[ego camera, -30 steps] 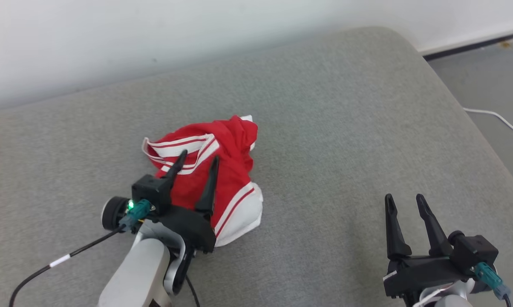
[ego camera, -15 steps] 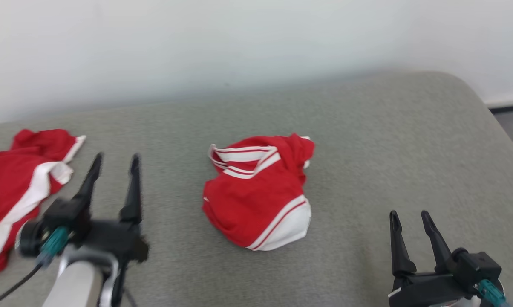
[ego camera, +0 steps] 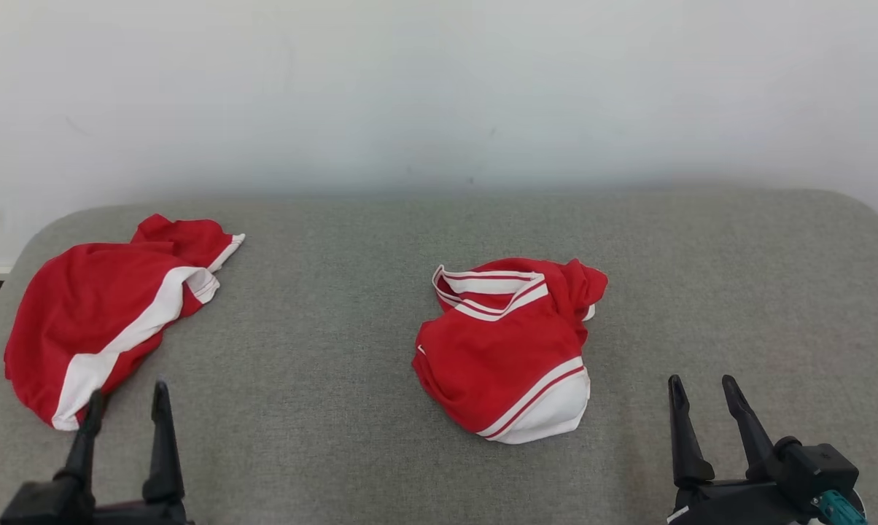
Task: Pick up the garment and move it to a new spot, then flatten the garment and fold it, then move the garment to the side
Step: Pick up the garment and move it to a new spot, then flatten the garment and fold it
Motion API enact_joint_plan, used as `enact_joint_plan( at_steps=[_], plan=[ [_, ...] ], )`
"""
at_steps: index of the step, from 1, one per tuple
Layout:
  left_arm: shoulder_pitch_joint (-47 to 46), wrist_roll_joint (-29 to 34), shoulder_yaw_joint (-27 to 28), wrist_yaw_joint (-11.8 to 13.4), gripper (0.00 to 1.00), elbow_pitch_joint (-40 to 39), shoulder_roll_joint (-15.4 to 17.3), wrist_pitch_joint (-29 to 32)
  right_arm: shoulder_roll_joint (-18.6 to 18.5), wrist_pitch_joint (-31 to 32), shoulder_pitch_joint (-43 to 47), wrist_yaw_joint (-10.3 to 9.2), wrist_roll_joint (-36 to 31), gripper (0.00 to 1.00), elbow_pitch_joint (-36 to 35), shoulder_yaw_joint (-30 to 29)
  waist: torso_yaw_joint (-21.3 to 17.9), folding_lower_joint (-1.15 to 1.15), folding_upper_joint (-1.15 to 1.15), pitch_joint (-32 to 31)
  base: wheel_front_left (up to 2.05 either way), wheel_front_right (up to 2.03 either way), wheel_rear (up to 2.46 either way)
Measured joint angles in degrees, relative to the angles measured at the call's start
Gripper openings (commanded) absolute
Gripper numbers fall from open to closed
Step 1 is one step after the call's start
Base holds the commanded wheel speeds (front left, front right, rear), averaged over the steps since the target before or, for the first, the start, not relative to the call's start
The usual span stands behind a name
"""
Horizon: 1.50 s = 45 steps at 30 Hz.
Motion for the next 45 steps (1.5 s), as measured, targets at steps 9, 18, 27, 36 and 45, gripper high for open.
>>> enact_joint_plan(
  at_steps=[9,18,27,36,45],
  plan=[
    [4.4,2.4,0.4,-1.7,1.00,-0.7,-3.5,0.0,-1.0,0.0,1.1,0.00,0.5,1.00,0.8,0.5,1.2,0.00,0.00,-0.4,0.00,0.00,0.00],
    [6.4,4.4,2.6,-3.4,1.00,0.3,-5.6,0.0,-1.6,0.0,2.0,0.00,1.0,1.00,1.4,0.5,1.0,0.00,0.00,0.0,0.00,0.00,0.00],
    [6.4,6.2,4.4,-4.8,1.00,0.9,-6.9,0.0,-1.7,0.0,2.0,0.00,1.1,1.00,2.0,0.9,0.8,0.01,0.00,-0.1,0.00,0.00,0.00],
    [5.9,7.8,4.3,-5.8,1.00,1.9,-8.9,0.0,-3.1,0.0,0.0,0.00,1.5,1.00,3.3,5.3,1.7,0.01,0.00,-0.2,0.00,0.00,0.00],
    [3.8,8.9,3.7,-7.3,1.00,4.2,-10.3,0.0,-5.2,0.5,-11.0,0.00,4.5,1.00,17.5,12.9,5.5,0.02,0.00,0.2,0.00,0.00,0.00]
  ],
)
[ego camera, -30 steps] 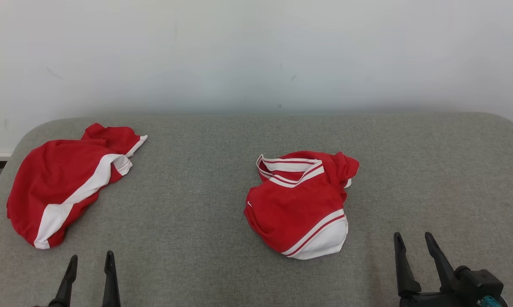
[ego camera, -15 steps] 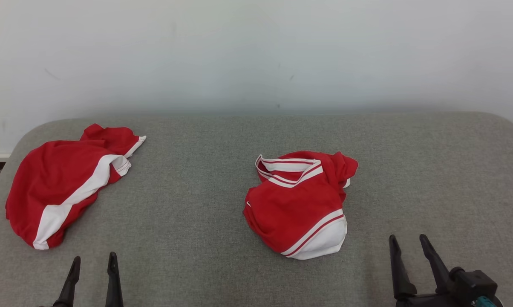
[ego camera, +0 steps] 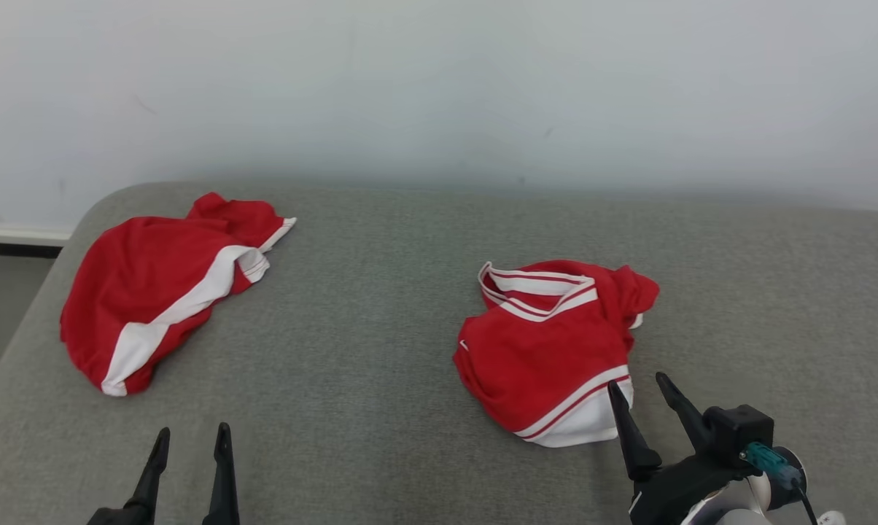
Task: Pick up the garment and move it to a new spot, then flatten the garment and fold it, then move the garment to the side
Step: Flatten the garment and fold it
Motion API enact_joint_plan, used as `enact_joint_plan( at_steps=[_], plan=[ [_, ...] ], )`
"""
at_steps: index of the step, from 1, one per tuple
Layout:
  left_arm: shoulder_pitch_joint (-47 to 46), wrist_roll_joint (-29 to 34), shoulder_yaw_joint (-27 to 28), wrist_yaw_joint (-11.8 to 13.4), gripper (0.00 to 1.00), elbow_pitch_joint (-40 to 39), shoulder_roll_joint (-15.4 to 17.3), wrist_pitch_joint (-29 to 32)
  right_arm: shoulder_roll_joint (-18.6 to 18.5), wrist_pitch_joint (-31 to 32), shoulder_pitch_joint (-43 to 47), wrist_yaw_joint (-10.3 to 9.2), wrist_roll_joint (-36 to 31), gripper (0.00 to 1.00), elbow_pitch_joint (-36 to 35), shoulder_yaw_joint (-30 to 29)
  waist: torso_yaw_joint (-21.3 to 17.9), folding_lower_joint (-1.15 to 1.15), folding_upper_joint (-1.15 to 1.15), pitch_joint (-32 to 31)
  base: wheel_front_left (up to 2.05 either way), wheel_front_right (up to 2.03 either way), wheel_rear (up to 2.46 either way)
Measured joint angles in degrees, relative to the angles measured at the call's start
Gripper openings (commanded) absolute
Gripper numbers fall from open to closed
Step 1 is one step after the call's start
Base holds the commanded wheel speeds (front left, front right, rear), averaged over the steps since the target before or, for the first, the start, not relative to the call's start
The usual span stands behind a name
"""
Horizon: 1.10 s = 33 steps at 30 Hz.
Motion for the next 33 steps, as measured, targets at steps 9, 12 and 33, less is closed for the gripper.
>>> enact_joint_plan(
  at_steps=[9,12,33],
  plan=[
    [-0.5,0.5,0.3,-1.0,1.00,1.9,-0.4,0.0,-0.3,-0.3,-5.5,0.00,4.4,0.43,12.5,2.9,4.8,0.00,0.00,0.5,0.00,0.00,0.00],
    [-0.8,0.7,0.5,-1.2,1.00,2.2,-0.5,0.0,-0.2,-0.3,-6.8,0.00,6.9,0.00,14.6,4.4,5.8,0.00,0.00,0.7,0.00,0.00,0.00],
    [-2.0,1.6,-0.9,-2.3,1.00,3.9,-2.8,0.0,-1.3,-0.5,-13.0,0.00,8.1,0.00,-1.5,13.2,6.2,-0.01,0.00,-0.3,0.00,0.00,0.00]
  ],
)
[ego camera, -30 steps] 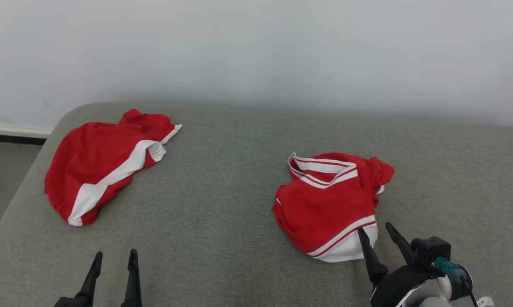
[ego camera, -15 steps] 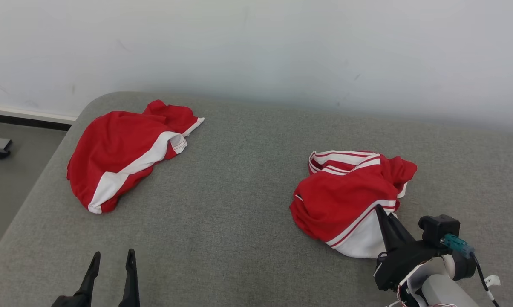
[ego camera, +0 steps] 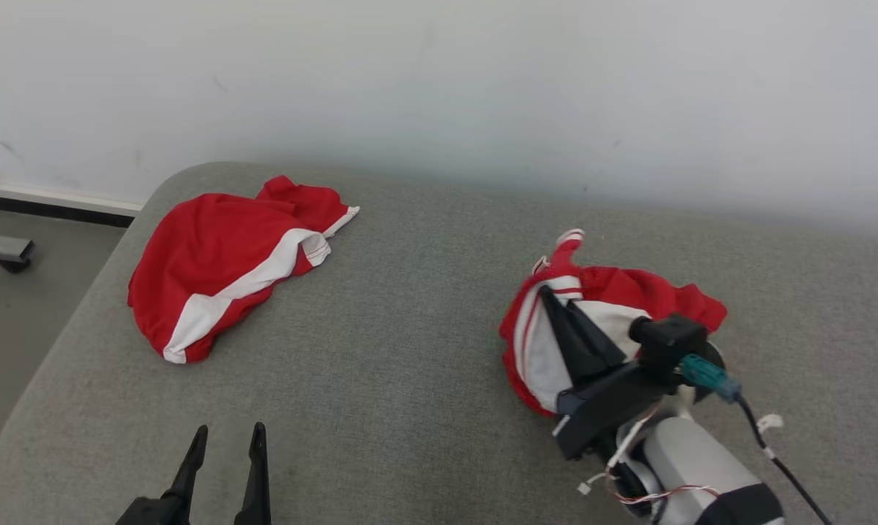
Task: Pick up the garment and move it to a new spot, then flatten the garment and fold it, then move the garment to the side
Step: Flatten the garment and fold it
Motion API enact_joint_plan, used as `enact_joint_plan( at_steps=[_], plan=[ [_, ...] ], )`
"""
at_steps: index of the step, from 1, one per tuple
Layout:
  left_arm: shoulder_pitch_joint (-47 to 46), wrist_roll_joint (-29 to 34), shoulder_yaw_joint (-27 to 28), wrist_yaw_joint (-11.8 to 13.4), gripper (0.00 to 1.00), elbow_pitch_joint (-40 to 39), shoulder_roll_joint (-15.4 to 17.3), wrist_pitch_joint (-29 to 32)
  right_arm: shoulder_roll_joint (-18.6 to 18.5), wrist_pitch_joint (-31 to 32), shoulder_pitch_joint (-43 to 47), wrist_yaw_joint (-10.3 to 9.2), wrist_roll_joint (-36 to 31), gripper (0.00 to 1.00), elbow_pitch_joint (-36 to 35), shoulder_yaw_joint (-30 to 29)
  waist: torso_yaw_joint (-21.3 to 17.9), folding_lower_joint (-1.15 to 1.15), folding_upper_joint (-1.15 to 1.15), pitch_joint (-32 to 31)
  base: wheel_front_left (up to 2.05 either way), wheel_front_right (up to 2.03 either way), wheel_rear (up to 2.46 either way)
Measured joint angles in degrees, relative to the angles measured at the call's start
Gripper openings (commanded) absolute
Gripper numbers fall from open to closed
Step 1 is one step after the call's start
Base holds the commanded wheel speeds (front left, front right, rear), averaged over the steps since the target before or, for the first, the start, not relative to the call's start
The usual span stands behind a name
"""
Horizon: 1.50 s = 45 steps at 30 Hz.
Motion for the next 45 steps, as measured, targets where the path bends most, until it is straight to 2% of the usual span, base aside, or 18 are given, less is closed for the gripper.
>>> enact_joint_plan(
  at_steps=[7,12,16,17,18,19,23,26,29,33,39,45],
  plan=[
    [-0.9,0.0,-0.4,-0.2,1.00,1.3,-0.2,0.0,5.5,0.0,-4.6,0.00,1.3,0.00,2.7,10.2,3.3,0.00,0.00,0.9,0.00,0.00,0.00],
    [-2.1,0.0,-1.1,-0.6,1.00,2.3,-0.4,0.0,6.8,0.0,-5.8,0.00,4.1,0.00,8.9,19.3,6.0,0.00,0.00,1.9,0.00,0.00,0.00],
    [-2.8,-0.1,-1.4,-0.7,1.00,2.7,-0.6,0.0,6.9,0.0,-5.6,0.00,10.0,0.00,10.0,26.9,7.8,0.00,-0.01,2.8,0.00,0.00,0.00],
    [-2.9,-0.2,-1.4,-0.7,1.00,2.9,-0.6,0.0,7.0,0.3,-5.6,0.00,11.6,0.19,10.6,28.5,8.2,0.00,0.00,3.1,0.00,0.00,0.00],
    [-3.0,-0.3,-1.5,-0.7,1.00,3.0,-0.7,0.0,7.0,0.8,-5.6,0.00,13.1,0.92,11.5,29.9,8.4,0.00,0.00,3.5,0.00,0.00,0.00],
    [-3.2,-0.3,-1.5,-0.7,1.00,3.1,-0.7,0.0,6.9,1.0,-5.6,0.00,14.1,1.00,12.2,31.2,8.6,0.00,0.00,3.8,0.00,0.00,0.00],
    [-3.7,-0.3,-1.2,-0.7,1.00,3.4,-0.9,0.0,6.9,0.5,-6.8,0.00,16.6,1.00,13.5,33.7,8.8,0.00,0.00,4.5,0.00,0.00,0.00],
    [-3.6,-0.3,-0.7,-0.7,1.00,3.4,-1.0,0.0,6.9,0.2,-8.1,0.00,17.3,1.00,13.8,32.4,8.0,0.01,0.00,4.6,0.00,0.00,0.00],
    [-3.3,0.1,0.1,-0.7,1.00,3.3,-0.9,0.0,6.9,0.1,-8.4,0.00,15.8,1.00,11.5,27.8,6.7,0.00,0.00,4.2,0.00,0.00,0.00],
    [-2.3,0.3,0.6,-0.7,1.00,3.2,-0.9,0.0,6.0,0.0,-7.0,0.00,10.5,1.00,7.1,20.0,4.4,0.00,0.00,3.3,0.00,0.00,0.00],
    [-1.1,0.9,1.5,-0.7,1.00,2.3,-0.9,0.0,1.8,0.0,0.8,0.00,2.7,1.00,-2.2,5.8,0.9,0.00,0.00,1.8,0.00,0.00,0.00],
    [-0.2,1.2,2.8,-0.7,1.00,1.2,-0.9,0.0,-0.3,0.0,10.2,0.00,-2.8,1.00,-9.8,-5.6,-2.8,0.00,0.00,0.8,0.00,0.00,0.00]
  ],
)
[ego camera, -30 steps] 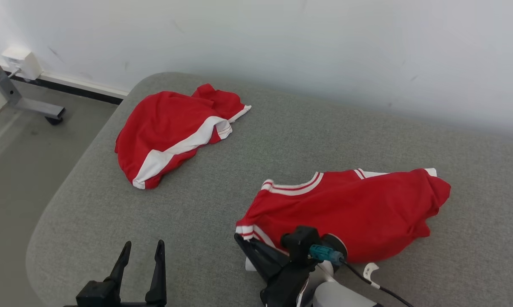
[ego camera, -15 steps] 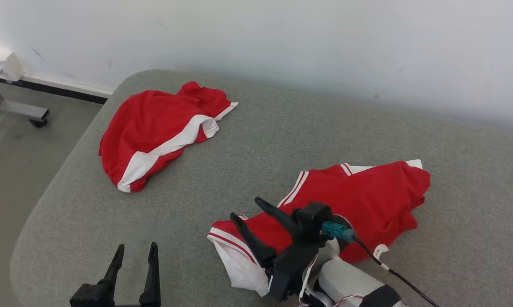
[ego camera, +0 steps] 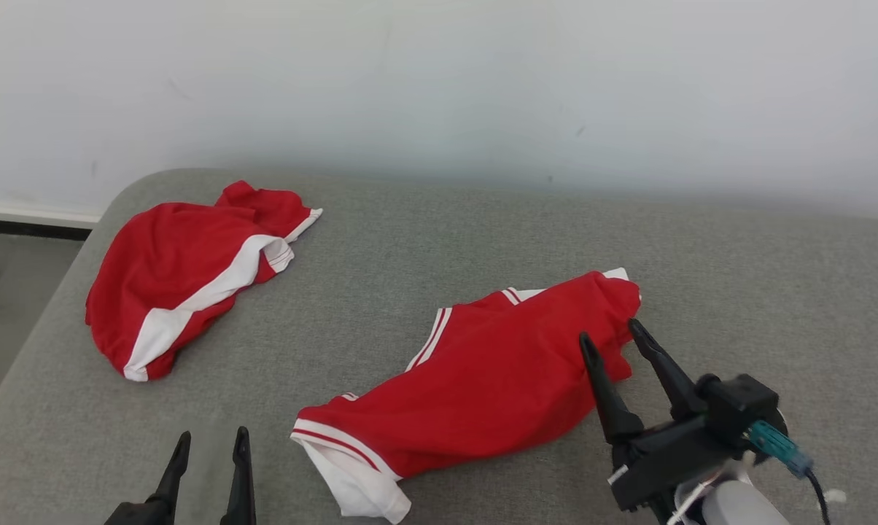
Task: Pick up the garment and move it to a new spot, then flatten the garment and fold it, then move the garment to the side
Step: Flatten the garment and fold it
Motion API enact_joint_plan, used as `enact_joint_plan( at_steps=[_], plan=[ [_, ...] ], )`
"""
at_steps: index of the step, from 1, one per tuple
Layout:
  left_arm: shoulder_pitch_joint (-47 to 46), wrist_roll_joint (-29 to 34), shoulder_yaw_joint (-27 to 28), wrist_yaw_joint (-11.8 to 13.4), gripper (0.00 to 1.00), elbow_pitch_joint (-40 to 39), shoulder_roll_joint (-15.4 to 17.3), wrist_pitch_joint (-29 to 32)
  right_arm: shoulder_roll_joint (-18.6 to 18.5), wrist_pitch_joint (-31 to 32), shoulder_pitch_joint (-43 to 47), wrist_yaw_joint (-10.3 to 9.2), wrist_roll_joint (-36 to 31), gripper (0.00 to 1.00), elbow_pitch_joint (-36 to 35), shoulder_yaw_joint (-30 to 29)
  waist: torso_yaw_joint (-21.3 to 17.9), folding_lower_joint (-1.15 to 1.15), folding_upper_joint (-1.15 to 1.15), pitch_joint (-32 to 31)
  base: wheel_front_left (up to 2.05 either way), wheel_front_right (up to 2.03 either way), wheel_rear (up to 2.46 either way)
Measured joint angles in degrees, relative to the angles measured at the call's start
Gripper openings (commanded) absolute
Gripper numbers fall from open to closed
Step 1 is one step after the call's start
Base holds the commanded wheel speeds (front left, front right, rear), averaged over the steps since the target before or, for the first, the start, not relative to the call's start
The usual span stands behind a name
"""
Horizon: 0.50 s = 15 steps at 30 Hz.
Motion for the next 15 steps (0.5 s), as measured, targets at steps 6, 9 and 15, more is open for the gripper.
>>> enact_joint_plan(
  at_steps=[6,9,15],
  plan=[
    [1.1,0.9,1.2,0.1,1.00,-1.3,0.3,0.0,-0.2,0.0,9.0,0.00,-2.5,1.00,-4.4,-9.3,-3.1,0.00,0.00,-0.7,0.00,0.00,0.00],
    [1.4,1.1,1.8,0.1,1.00,-1.9,0.5,0.0,0.3,0.0,13.3,0.00,-3.1,1.00,-5.3,-13.1,-4.1,0.00,0.00,-1.0,0.00,0.00,0.00],
    [2.1,1.4,2.8,0.1,1.00,-2.9,0.5,0.0,1.5,0.0,16.8,0.00,-4.3,1.00,-5.5,-16.1,-5.0,0.00,0.00,-0.8,0.00,0.00,0.00]
  ],
)
